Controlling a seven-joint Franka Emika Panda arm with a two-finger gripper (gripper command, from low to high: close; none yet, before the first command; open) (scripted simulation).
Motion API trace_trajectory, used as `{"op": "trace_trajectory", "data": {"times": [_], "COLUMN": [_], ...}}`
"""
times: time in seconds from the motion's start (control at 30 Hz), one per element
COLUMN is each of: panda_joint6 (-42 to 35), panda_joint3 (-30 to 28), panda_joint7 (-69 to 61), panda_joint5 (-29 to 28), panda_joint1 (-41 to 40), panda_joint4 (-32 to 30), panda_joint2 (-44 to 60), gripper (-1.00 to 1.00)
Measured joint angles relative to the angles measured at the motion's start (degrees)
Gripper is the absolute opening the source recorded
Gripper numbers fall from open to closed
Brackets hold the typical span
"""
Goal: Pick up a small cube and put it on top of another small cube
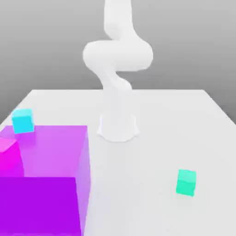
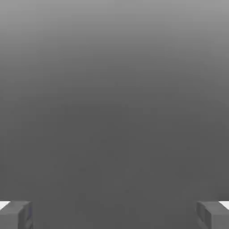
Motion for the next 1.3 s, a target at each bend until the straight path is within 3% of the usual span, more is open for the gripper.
{"op": "trace_trajectory", "data": {"times": [0.47,0.67,0.9,0.93,1.13,1.3], "panda_joint6": [17.83,25.38,36.81,37.78,38.17,31.80], "panda_joint3": [2.58,5.82,2.70,2.36,2.23,3.94], "panda_joint7": [-26.39,-34.43,-32.74,-32.61,-32.38,-34.02], "panda_joint5": [2.66,-0.49,-5.32,-5.47,-5.74,-3.65], "panda_joint1": [17.46,22.79,25.48,25.80,25.88,24.66], "panda_joint4": [-15.70,-22.34,-21.34,-21.13,-21.02,-22.42], "panda_joint2": [29.70,42.14,56.66,57.84,58.42,50.64], "gripper": [0.00,0.00,0.00,-1.00,-1.00,-1.00]}}
